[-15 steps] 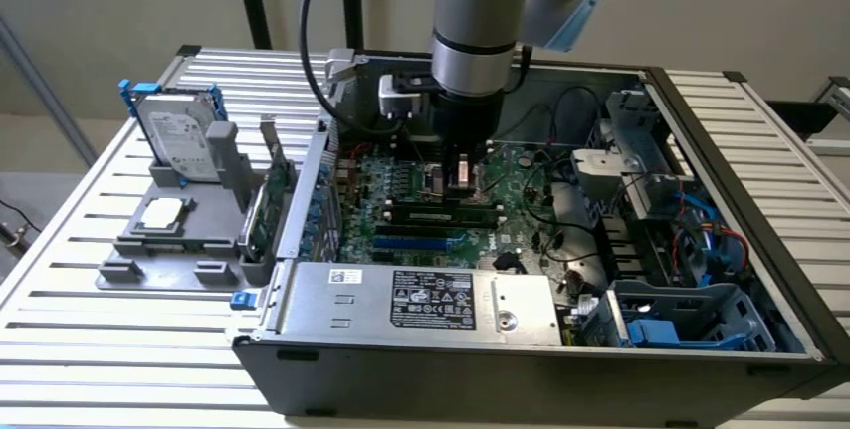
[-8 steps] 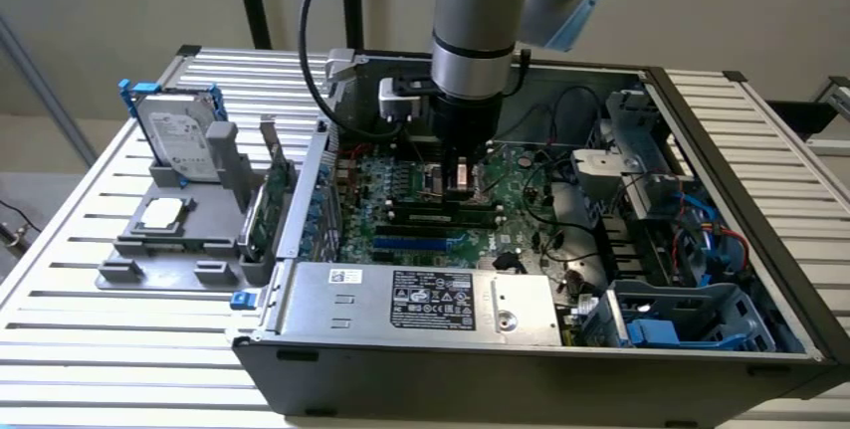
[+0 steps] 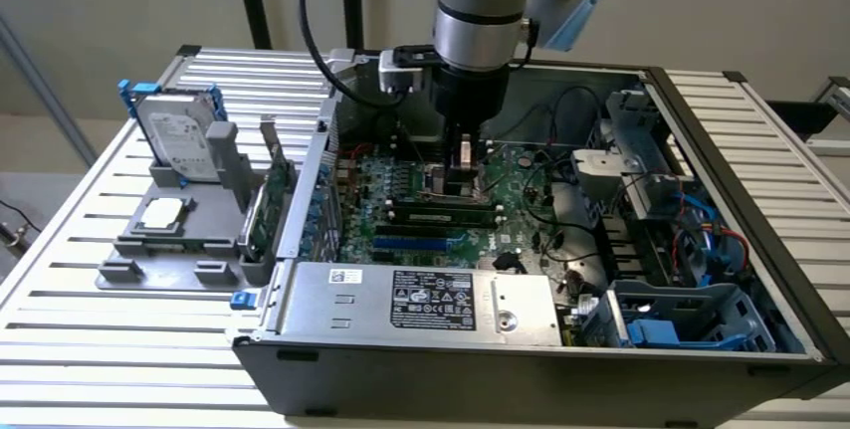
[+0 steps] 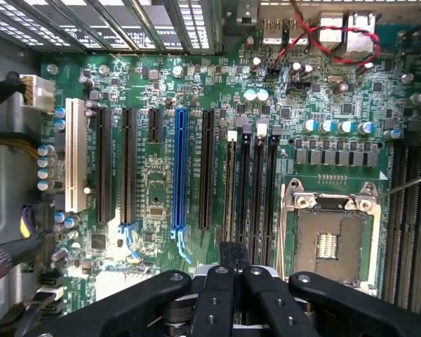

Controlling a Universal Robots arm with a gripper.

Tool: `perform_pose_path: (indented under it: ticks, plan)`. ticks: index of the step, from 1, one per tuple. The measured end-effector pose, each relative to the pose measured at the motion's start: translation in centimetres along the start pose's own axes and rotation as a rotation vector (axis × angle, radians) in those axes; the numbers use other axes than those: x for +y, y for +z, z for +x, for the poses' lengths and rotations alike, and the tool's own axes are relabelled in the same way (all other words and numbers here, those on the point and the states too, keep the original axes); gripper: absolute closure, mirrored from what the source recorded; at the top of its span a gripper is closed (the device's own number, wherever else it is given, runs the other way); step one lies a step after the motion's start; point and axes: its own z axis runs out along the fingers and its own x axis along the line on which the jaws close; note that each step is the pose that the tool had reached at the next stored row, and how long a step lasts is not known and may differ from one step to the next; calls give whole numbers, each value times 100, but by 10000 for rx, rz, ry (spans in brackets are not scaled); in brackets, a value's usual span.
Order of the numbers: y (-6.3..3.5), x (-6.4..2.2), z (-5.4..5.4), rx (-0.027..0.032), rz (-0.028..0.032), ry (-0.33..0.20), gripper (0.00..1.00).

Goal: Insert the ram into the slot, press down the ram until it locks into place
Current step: 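Press down the ram until it locks into place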

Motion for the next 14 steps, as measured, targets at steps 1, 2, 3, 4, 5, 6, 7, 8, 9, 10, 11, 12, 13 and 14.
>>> perform_pose_path:
  ticks: [1, 2, 3, 4, 5, 6, 7, 8, 9, 10, 11, 12, 13, 14]
  plan:
    - [-1, 0, 0, -5, 1, 1, 89]
    - [0, 0, 0, -10, -1, 2, 89]
    - [0, 0, 0, -10, -2, 2, 89]
    - [0, 0, 0, -10, -2, 2, 89]
    - [-1, 0, 0, -9, -3, 1, 89]
    - [-1, 0, 1, -9, -3, 1, 89]
    - [-1, 0, 1, -8, -3, 1, 89]
    - [-1, 0, 1, -9, -3, 2, 89]
    - [-1, 0, 1, -8, -3, 2, 89]
    - [-1, 0, 2, -8, -3, 2, 89]
    - [-1, 0, 2, -8, -3, 3, 89]
    - [-1, 0, 2, -9, -3, 2, 89]
    - [-1, 0, 2, -8, -3, 3, 89]
    - [-1, 0, 2, -8, -3, 2, 89]
